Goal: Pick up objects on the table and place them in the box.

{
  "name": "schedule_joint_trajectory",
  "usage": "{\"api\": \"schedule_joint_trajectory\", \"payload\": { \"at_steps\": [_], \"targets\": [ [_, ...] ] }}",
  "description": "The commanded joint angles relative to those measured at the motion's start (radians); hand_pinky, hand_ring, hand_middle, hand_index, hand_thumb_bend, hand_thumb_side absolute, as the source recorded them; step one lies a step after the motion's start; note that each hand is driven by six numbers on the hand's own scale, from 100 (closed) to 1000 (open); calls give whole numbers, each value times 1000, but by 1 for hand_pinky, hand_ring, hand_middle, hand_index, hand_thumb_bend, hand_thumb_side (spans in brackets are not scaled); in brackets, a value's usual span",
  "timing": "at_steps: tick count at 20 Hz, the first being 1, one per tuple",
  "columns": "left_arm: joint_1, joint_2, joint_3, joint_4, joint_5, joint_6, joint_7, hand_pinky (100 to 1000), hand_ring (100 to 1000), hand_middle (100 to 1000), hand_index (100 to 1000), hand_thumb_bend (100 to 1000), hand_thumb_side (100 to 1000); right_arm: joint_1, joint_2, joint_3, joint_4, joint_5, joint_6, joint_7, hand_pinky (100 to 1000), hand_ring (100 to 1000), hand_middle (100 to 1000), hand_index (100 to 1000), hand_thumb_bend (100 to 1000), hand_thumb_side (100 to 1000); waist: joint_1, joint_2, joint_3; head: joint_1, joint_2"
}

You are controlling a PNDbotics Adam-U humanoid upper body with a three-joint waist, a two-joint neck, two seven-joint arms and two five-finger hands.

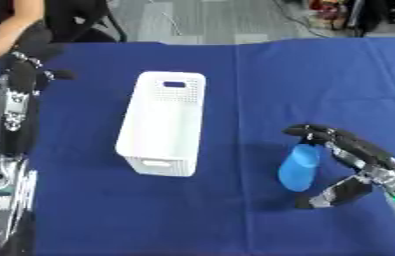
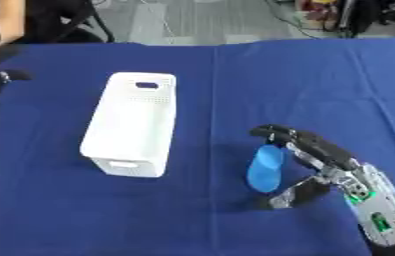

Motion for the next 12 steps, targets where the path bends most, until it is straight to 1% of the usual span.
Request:
{"api": "schedule_joint_trajectory", "payload": {
  "at_steps": [1, 5, 7, 12],
  "targets": [
    [-12, 10, -3, -16, 5, -3, -4, 647, 848, 983, 898, 1000, 914, -4, -11, -4, -11, 7, -2, 2, 541, 649, 870, 956, 789, 464, -1, -11, 2, -16, -14],
    [-12, 10, -4, -16, 6, -3, -4, 647, 846, 982, 898, 1000, 914, -3, -12, -4, -13, 17, -3, 3, 476, 592, 844, 920, 782, 436, -2, -12, 3, -17, -14],
    [-12, 9, -4, -16, 7, -3, -5, 646, 846, 982, 898, 1000, 914, -3, -12, -3, -14, 21, -3, 4, 423, 544, 818, 890, 776, 422, -2, -12, 4, -17, -15],
    [-12, 9, -5, -16, 7, -3, -7, 646, 846, 981, 898, 1000, 914, -3, -12, -3, -13, 25, -2, 5, 331, 467, 767, 847, 761, 402, -2, -12, 5, -17, -15]
  ]
}}
